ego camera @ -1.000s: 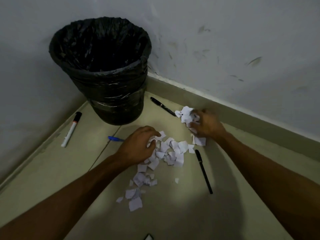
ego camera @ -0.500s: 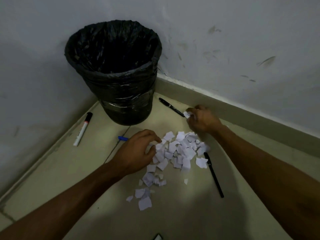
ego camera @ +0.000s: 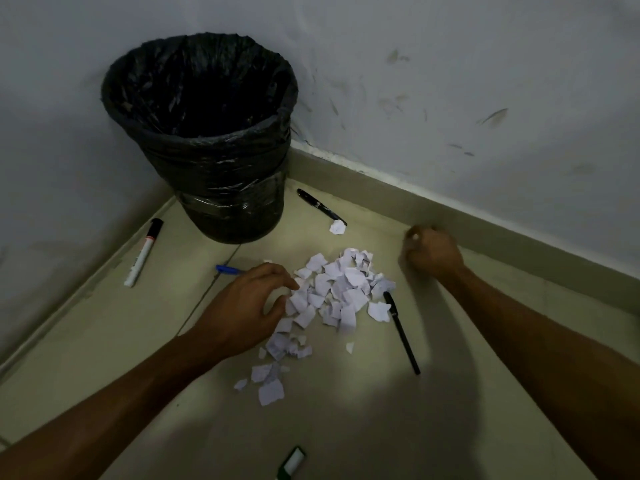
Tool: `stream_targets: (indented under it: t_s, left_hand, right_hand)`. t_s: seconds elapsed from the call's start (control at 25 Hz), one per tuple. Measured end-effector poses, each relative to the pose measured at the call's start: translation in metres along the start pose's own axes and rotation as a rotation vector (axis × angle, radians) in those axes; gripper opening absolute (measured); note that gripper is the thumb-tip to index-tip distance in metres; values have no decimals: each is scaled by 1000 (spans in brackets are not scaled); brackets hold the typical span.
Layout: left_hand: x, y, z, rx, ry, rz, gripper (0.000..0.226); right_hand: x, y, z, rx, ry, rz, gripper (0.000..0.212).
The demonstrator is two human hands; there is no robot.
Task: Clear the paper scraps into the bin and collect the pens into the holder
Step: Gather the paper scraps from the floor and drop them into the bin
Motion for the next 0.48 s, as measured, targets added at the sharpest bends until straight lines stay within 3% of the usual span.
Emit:
stream_targets:
  t_s: [0.24,0.32,0.4,0.48]
  left_hand:
    - [-8,9,-29,-26,17,27,28]
    - [-11,12,-36,-45,13,37,32]
    - [-15,15,-42,-79,2,35,39]
    - [-19,13,-47,-91,-14,39,44]
  right_hand:
    - [40,81,-36,-239,159,224,30]
    - [33,106,-44,-287,124,301,33]
    - [24,125,-32,-397,46,273,40]
    - [27,142,-21,-536,118,60,37]
Point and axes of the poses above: each hand's wrist, its own z-axis towards the middle knuckle, its own x-axis out of the palm, y = z × x, the point moved 6 cm from there along z, towards the middle knuckle, and after that the axes turned 3 degrees about z, right-handed, at the moved point
